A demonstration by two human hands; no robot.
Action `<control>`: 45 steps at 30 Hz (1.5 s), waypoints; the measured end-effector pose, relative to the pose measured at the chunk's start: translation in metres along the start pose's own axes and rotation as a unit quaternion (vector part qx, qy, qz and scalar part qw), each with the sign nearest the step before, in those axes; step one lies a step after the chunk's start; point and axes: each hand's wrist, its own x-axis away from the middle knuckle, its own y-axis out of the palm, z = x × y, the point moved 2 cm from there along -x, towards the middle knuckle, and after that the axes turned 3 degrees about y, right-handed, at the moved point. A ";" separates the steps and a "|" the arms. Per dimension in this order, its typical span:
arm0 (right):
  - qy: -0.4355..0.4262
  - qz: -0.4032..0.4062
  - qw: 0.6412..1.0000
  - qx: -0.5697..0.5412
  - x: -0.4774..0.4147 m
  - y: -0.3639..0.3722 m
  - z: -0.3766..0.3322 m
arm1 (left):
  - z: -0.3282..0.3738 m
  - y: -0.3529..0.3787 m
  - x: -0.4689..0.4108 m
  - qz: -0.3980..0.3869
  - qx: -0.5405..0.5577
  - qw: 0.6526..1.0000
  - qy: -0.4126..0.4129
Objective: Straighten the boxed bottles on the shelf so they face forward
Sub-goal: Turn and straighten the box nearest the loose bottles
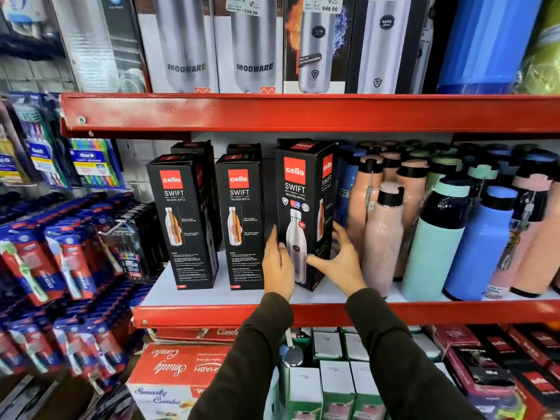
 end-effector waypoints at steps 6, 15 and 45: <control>-0.017 -0.071 0.997 -0.006 -0.002 0.007 0.007 | -0.007 -0.003 -0.006 0.005 0.003 0.999 -0.046; -0.012 -0.083 0.996 0.029 -0.003 0.014 0.015 | -0.013 0.000 -0.003 0.002 -0.030 0.999 -0.022; -0.115 0.130 0.985 0.014 0.033 0.067 -0.006 | -0.004 -0.054 0.002 0.181 -0.088 0.971 0.131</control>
